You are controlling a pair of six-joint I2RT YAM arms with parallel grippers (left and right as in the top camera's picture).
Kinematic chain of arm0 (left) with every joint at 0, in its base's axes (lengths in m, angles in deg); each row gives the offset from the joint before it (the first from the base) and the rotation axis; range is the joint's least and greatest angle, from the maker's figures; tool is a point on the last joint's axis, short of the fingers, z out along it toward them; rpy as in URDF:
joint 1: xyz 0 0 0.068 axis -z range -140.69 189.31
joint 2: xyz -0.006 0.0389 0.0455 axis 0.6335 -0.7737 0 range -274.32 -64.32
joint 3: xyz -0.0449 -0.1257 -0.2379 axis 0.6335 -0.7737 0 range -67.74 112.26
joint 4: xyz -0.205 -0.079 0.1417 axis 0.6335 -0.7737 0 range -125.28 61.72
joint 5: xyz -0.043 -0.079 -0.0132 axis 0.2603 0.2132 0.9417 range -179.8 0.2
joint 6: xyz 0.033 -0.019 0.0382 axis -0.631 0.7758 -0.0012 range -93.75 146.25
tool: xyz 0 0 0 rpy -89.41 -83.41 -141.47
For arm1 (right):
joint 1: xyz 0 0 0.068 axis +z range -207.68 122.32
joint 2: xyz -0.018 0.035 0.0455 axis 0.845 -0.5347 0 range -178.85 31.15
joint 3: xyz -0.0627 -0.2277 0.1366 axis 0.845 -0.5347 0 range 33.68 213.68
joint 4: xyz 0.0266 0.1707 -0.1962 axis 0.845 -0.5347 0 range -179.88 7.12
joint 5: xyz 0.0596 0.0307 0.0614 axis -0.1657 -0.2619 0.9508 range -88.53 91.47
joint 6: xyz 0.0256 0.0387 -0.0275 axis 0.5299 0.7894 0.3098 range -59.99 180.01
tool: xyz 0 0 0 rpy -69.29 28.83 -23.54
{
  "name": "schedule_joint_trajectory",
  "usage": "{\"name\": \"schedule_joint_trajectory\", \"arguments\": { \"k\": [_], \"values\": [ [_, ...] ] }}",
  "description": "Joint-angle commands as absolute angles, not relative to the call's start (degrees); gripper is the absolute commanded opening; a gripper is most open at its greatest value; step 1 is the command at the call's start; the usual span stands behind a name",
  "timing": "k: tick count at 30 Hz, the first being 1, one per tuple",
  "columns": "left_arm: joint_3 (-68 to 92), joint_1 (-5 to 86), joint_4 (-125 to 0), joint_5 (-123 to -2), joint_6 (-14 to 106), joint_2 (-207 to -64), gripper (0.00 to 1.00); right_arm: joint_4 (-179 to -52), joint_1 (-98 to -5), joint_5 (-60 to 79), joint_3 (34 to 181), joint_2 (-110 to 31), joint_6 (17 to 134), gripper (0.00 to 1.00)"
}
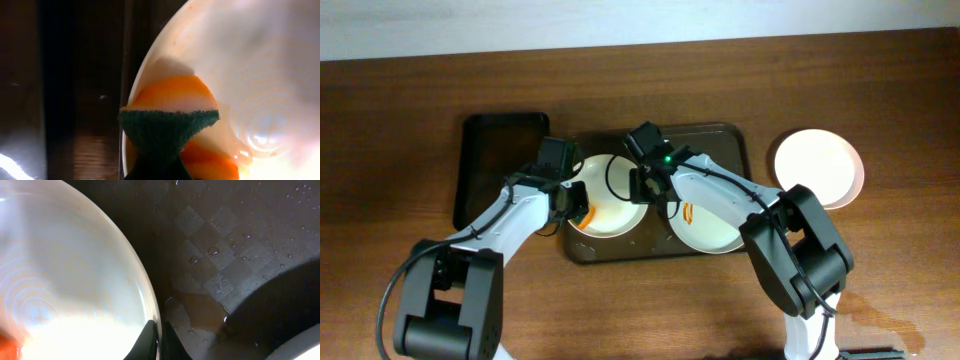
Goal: Clean dirty plates on tray and stack at the side
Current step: 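Lift the front-left plate with the right gripper and carry it right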
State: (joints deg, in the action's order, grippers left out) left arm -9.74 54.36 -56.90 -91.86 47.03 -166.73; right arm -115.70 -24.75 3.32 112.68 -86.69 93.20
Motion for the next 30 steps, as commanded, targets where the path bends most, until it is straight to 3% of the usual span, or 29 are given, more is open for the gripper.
{"name": "schedule_joint_trajectory", "arguments": {
  "k": [1,7,12,18,25,30],
  "values": [
    [-9.13,53.16,-59.02,-101.92,45.15,-163.81,0.00,-116.49,-24.75,3.19,111.85,-90.10,92.85,0.04],
    [-7.25,53.14,-60.27,-104.61,44.19,-146.63,0.00,-116.49,-24.75,2.80,111.85,-90.06,91.67,0.04],
    [-7.27,46.60,-72.05,-104.13,46.42,-124.16,0.00,-118.94,-24.60,1.11,114.98,-82.14,80.87,0.04],
    [-7.38,41.55,-76.77,-102.66,47.68,-120.03,0.00,-127.24,-19.48,-23.72,121.25,-68.61,71.30,0.04],
    [-7.38,41.53,-76.90,-99.62,47.66,-125.95,0.00,-130.50,-2.30,-67.78,121.38,-62.06,67.23,0.04],
    [-7.38,41.53,-76.88,-98.35,47.66,-127.09,0.00,-129.76,3.95,-78.12,121.38,-62.06,60.70,0.04]
  ]
}}
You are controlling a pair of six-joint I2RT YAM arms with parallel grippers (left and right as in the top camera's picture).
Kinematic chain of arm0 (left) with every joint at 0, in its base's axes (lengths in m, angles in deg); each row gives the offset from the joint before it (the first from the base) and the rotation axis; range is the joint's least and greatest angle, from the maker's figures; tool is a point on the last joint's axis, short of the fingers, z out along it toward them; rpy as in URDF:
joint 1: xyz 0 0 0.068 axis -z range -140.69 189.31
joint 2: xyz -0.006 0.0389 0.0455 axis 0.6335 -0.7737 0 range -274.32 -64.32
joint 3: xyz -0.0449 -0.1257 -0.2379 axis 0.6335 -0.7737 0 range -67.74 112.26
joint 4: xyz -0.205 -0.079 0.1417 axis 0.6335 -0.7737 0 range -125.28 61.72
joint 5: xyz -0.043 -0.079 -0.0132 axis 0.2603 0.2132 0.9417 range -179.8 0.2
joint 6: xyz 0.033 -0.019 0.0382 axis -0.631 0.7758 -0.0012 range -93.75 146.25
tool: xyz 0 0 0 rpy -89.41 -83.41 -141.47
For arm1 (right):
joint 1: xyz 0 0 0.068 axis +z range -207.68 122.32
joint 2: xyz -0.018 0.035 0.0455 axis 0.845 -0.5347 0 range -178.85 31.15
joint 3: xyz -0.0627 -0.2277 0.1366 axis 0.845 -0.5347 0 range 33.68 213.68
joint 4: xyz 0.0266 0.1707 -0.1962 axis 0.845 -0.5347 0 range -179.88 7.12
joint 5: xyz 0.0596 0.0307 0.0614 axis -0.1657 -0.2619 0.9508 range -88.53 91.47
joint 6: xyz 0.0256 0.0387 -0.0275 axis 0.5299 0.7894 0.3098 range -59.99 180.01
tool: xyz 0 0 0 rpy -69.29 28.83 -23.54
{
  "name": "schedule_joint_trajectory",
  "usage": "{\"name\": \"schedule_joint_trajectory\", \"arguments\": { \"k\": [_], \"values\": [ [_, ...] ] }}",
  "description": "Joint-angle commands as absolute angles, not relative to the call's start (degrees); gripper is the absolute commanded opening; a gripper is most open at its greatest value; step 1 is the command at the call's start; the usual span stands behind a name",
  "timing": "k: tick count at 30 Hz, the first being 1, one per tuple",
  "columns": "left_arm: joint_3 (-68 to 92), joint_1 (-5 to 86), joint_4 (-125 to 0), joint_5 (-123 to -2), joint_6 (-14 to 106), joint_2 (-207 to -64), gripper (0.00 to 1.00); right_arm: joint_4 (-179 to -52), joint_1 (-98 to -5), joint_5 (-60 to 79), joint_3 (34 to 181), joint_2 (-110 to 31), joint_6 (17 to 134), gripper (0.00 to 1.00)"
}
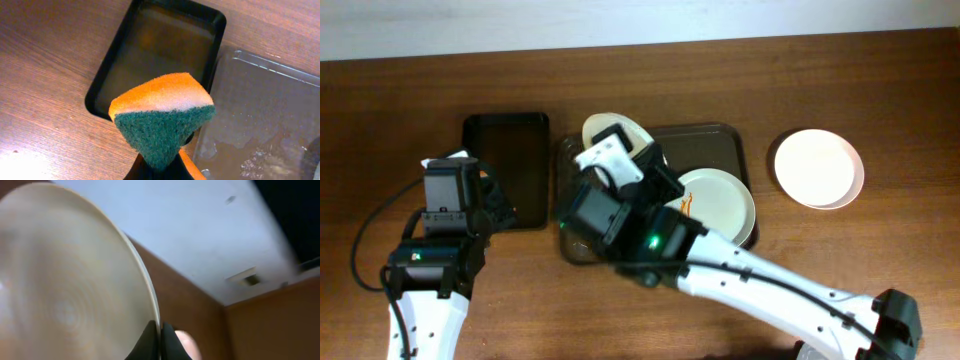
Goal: Clean dirty plates on tray and stack at the side
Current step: 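Lift the front-left plate with the right gripper and carry it right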
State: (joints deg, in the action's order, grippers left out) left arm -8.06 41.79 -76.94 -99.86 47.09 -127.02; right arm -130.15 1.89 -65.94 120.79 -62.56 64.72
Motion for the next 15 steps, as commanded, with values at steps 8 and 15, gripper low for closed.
{"name": "schedule_joint_trajectory", "arguments": {
  "k": [8,15],
  "values": [
    [-7.38,41.53,-77.03,-98.35,47.66,-127.09,0.00,-129.62,4.50,-78.38,121.38,-62.06,60.72,0.04],
    [-7.38,41.55,-77.29,-98.33,47.64,-127.09,0.00,-135.55,-8.64,-43.43,121.38,-62.04,89.22,0.04]
  ]
}}
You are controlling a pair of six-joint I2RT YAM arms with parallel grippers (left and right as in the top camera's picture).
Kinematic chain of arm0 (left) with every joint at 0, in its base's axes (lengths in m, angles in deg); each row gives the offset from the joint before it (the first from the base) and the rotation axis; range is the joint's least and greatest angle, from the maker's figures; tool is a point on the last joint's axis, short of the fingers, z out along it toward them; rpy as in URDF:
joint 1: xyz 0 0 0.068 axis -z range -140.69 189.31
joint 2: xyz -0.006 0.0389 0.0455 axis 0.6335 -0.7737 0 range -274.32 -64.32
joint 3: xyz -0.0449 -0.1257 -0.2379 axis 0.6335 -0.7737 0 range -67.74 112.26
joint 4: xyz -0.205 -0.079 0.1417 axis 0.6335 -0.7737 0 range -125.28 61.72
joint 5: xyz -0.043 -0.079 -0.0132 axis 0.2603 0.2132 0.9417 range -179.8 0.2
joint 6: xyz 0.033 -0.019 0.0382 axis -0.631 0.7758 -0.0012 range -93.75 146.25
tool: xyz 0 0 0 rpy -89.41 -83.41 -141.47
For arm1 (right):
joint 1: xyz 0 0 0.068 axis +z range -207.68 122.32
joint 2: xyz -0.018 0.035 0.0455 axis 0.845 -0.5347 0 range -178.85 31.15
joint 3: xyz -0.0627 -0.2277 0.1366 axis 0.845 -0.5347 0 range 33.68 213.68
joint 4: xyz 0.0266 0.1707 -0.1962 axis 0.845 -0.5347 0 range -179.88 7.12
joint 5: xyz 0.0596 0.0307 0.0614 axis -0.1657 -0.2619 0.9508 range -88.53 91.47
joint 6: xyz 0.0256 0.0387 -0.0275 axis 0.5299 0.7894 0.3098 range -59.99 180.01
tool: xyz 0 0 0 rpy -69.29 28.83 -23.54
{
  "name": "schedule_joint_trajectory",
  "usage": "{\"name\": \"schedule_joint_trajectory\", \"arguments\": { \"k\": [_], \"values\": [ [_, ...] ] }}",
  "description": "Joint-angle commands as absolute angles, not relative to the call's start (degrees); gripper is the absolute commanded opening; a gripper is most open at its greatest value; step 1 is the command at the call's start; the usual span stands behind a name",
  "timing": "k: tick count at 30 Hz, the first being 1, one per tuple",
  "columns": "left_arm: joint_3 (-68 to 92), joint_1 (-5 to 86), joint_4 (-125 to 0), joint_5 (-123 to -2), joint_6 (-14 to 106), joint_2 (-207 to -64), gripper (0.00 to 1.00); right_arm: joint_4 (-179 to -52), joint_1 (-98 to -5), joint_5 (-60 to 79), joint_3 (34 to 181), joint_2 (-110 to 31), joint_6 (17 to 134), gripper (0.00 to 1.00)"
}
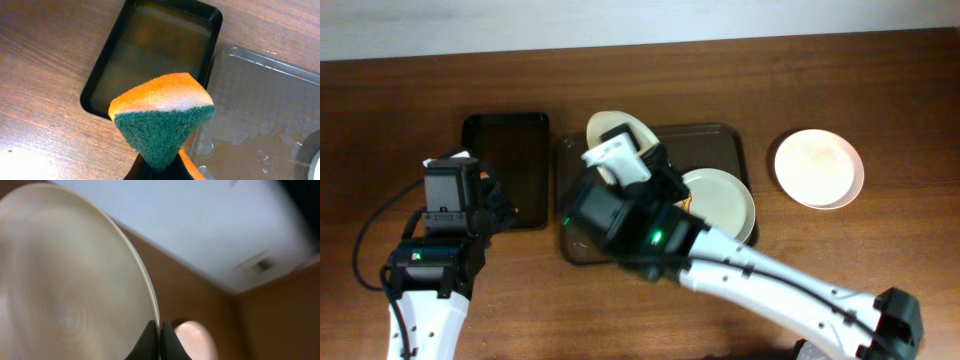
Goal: Clean dirty plates on tray and stack at the side
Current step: 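Lift the front-left plate with the right gripper and carry it right, then stack the plate onto the plate at the right side, then grip the remaining plate rim with the right gripper and pull it center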
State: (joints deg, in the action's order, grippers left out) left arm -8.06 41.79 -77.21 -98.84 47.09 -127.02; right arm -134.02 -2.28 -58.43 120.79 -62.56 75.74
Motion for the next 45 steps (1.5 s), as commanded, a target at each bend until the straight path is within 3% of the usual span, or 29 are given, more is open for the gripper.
{"name": "schedule_joint_trajectory", "arguments": {
  "k": [1,8,11,17,19,22,23,25,26,29,33,38,41,45],
  "values": [
    [-7.38,41.55,-77.29,-98.33,47.64,-127.09,0.00,-137.30,-15.18,-35.41,121.38,-62.04,90.97,0.04],
    [-7.38,41.55,-77.80,-97.48,47.66,-127.11,0.00,-143.37,-54.34,-10.17,121.05,-62.08,87.36,0.04],
    [-7.38,41.55,-77.80,-97.46,47.66,-127.11,0.00,-142.61,-68.33,-8.20,117.99,-62.10,85.75,0.04],
    [-7.38,41.55,-77.60,-96.61,47.66,-127.11,0.00,-135.07,-80.00,-8.18,108.38,-62.21,85.75,0.04],
    [-7.38,41.55,-77.60,-96.61,47.66,-127.11,0.00,-130.91,-81.01,-8.13,104.38,-62.21,85.75,0.05],
    [-7.38,41.55,-77.49,-96.61,47.66,-127.11,0.00,-126.96,-80.90,-7.17,100.73,-62.23,84.22,0.15],
    [-7.38,41.55,-77.42,-96.58,47.66,-127.11,0.00,-126.72,-80.90,-6.06,100.57,-62.23,84.22,0.31],
    [-7.38,41.55,-77.42,-96.61,47.66,-127.11,0.00,-125.47,-80.90,4.96,100.59,-62.23,79.69,0.78],
    [-7.38,41.55,-77.42,-96.61,47.64,-127.11,0.00,-125.36,-80.90,11.50,100.66,-62.21,77.00,0.83],
    [-7.38,41.55,-77.45,-96.58,47.64,-127.11,0.00,-127.35,-80.05,27.21,100.66,-62.19,74.86,0.84],
    [-7.38,41.55,-77.47,-96.61,47.64,-127.11,0.00,-135.81,-74.01,30.55,100.66,-62.10,69.72,0.83],
    [-7.64,41.55,-77.47,-96.63,47.64,-127.11,0.00,-145.86,-63.52,23.32,100.64,-62.10,71.01,0.77],
    [-7.69,41.55,-77.47,-96.61,47.64,-127.26,0.00,-147.20,-57.14,12.61,100.05,-62.10,79.74,0.60],
    [-7.69,41.55,-77.47,-96.58,47.64,-127.26,0.00,-143.98,-51.66,4.11,96.38,-62.12,90.36,0.53]
  ]
}}
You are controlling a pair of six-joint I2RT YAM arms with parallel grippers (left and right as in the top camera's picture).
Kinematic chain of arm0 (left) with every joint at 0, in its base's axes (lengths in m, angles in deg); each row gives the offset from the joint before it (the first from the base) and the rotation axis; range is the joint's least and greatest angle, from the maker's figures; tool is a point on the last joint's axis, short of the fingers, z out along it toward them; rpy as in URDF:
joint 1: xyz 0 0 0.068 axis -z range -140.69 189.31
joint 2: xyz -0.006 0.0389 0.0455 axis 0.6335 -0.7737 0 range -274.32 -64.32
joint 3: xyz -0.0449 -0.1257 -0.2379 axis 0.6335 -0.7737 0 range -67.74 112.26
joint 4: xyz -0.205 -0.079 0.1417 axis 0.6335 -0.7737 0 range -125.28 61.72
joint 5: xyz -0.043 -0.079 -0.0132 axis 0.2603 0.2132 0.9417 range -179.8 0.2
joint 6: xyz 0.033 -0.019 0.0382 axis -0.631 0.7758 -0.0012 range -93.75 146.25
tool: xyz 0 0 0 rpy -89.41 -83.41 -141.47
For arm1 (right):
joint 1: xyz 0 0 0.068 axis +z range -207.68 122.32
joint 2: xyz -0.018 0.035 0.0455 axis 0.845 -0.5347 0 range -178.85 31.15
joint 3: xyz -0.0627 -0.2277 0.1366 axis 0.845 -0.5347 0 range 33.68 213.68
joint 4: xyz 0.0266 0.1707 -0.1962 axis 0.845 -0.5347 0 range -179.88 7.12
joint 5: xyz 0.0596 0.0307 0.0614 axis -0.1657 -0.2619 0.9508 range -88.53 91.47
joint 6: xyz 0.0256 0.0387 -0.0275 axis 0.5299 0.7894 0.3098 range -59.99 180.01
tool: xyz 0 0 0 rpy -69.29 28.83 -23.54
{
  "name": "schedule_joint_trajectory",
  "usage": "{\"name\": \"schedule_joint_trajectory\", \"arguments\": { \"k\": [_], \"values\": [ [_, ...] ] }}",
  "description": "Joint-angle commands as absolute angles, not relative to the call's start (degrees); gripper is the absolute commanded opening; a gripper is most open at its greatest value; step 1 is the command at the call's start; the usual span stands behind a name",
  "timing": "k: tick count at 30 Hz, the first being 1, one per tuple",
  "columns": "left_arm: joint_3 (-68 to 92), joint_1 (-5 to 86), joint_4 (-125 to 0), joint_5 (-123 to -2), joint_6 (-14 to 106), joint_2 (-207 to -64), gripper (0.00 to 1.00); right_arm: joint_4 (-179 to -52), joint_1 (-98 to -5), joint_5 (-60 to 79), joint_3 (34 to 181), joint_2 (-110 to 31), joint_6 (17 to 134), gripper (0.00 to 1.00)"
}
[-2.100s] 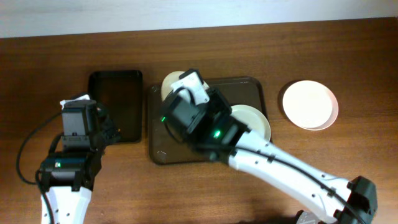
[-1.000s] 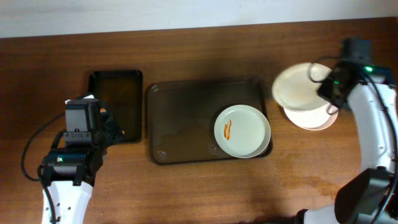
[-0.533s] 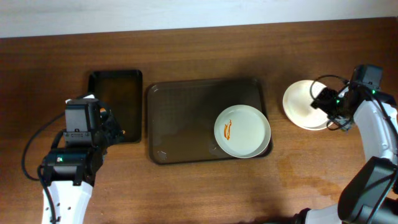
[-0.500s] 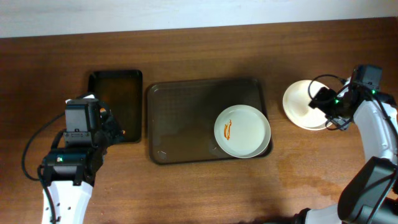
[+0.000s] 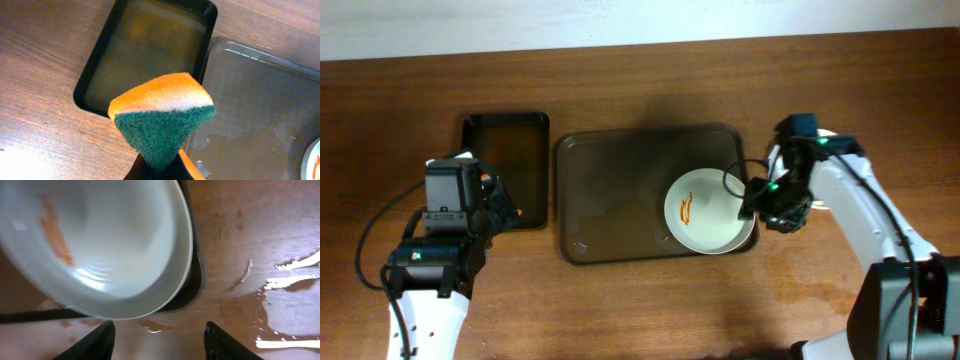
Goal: Clean dirty plates on tray and stack at the side
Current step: 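Grip the remaining plate rim with the right gripper and pull it center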
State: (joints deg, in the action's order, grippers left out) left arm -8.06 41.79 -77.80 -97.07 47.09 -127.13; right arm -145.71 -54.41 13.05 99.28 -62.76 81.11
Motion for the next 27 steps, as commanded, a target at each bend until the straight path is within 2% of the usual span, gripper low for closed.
{"name": "schedule_joint_trajectory", "arguments": {
  "k": [1,2,5,12,19,20,21,22,23,25,26,27],
  "values": [
    [-7.69,41.55,-77.47,-96.54,47.64,-127.26,0.00,-141.30,-50.56,3.80,94.45,-62.15,93.07,0.50],
    [-7.69,41.55,-77.47,-96.13,47.64,-127.26,0.00,-138.52,-49.54,3.78,92.44,-62.17,96.26,0.47],
    [-7.69,41.55,-77.45,-95.97,47.64,-127.26,0.00,-131.57,-47.31,3.78,88.92,-62.19,98.49,0.46],
    [-7.69,41.55,-77.45,-95.97,47.64,-127.26,0.00,-129.89,-47.17,0.74,87.83,-62.60,99.73,0.46],
    [-7.69,41.55,-77.40,-95.97,47.64,-127.26,0.00,-125.62,-47.13,4.22,87.79,-66.12,99.21,0.44],
    [-7.69,41.55,-77.42,-95.97,47.66,-127.26,0.00,-125.43,-47.13,4.26,87.79,-66.12,99.23,0.41],
    [-7.69,41.55,-77.40,-95.97,47.66,-127.33,0.00,-125.30,-47.13,4.28,87.79,-66.14,99.23,0.25],
    [-7.69,41.55,-77.40,-95.97,47.66,-127.35,0.00,-125.06,-47.00,4.70,87.79,-66.14,98.60,0.16],
    [-7.69,41.55,-77.40,-95.97,47.66,-127.37,0.00,-124.18,-46.69,6.34,87.79,-66.14,96.11,0.12],
    [-7.69,41.55,-77.23,-95.97,47.64,-127.37,0.00,-123.07,-43.52,8.98,87.76,-66.25,94.10,0.11],
    [-7.69,41.55,-77.23,-95.97,47.64,-127.37,0.00,-122.87,-41.45,7.95,87.76,-66.43,94.10,0.16],
    [-7.69,41.55,-77.25,-95.97,47.64,-127.37,0.00,-122.43,-39.72,6.01,87.79,-66.47,94.12,0.25]
  ]
}}
